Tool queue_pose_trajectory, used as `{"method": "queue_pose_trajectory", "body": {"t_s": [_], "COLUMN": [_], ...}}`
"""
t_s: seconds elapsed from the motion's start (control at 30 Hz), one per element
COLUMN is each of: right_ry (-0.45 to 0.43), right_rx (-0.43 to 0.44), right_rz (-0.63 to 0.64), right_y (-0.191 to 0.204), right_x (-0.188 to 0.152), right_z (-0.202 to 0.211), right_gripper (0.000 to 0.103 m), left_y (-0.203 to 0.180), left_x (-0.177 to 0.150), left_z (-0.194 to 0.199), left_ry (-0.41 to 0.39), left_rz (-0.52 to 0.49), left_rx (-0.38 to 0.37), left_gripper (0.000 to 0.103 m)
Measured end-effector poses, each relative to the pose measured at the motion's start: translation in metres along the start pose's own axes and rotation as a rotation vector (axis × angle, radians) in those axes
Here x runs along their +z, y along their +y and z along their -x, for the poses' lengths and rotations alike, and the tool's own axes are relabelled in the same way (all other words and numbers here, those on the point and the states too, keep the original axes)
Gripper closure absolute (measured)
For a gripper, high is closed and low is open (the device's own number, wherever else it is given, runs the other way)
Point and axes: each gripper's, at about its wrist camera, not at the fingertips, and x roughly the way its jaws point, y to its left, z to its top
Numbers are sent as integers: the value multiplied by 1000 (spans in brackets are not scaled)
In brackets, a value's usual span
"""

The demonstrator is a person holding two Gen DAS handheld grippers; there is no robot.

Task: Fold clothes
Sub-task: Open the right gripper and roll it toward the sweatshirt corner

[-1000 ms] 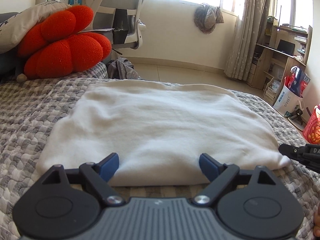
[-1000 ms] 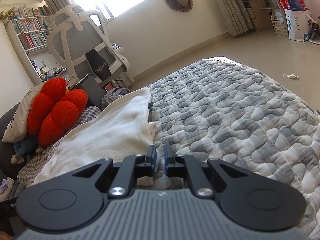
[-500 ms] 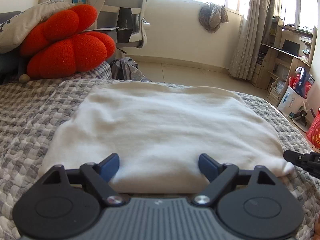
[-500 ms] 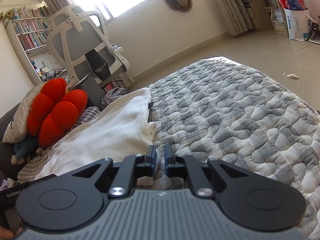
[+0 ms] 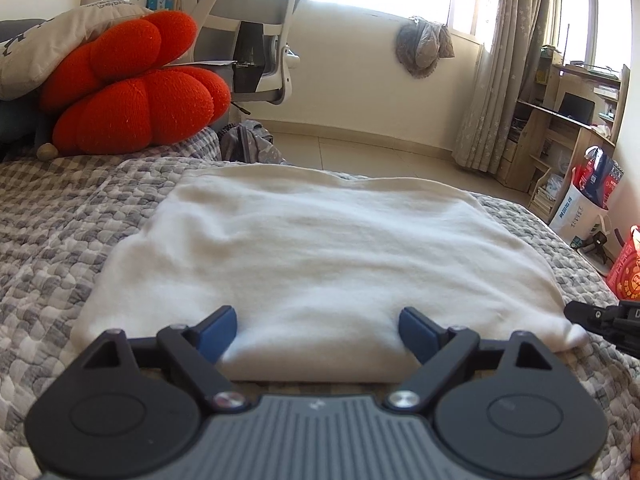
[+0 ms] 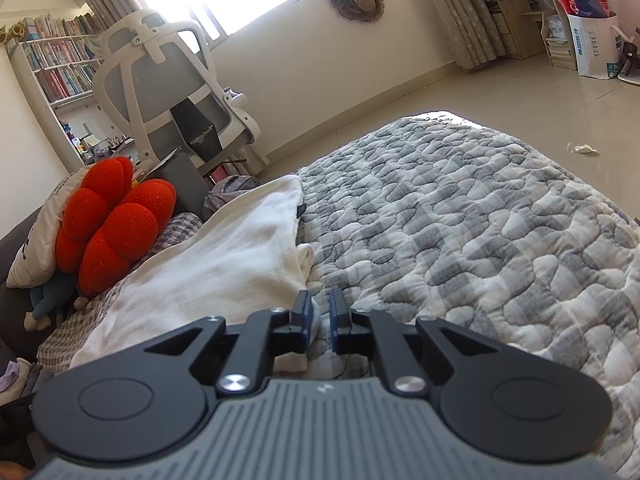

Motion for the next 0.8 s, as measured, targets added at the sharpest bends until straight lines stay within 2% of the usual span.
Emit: {"method": "queue_pose_trajectory", "body": {"t_s": [0.17, 0.37, 0.4, 0.43, 0.5, 0.53, 0.6, 0.7, 0.77, 0.8], "right_ry": [3, -2, -10, -20, -71, -98, -86, -57, -17, -24], "right_rx": [5, 23, 8, -11, -36, -47, -20, 30, -39, -51], "right_rz": [-7, -34, -30, -25, -10, -2, 51, 137, 195, 189], "right_y": [-1, -3, -1, 1, 12, 18, 35, 61, 68, 66], "right_x": [3, 4, 5, 6, 9, 10, 8, 4, -5, -9], "right_z": [-1, 2, 3, 4, 9, 11, 8, 2, -1, 5], "right_gripper": [94, 87, 82, 69, 60, 60, 58, 47, 46, 46], "left_y": [-1, 1, 1, 0, 1, 2, 2, 4, 5, 6], "left_x": [0, 0, 0, -1, -1, -1, -1, -1, -1, -1], "left_z": [-1, -2, -2, -2, -2, -2, -2, -3, -2, -2], "left_ry": [-1, -9, -11, -12, -13, -13, -14, -15, -16, -16], "left_rz": [-6, 4, 3, 2, 5, 7, 8, 14, 19, 20], "left_rx": [2, -10, -10, -10, -15, -18, -22, -31, -39, -44], "left_gripper": [13, 13, 13, 13, 13, 13, 13, 13, 13, 13]}}
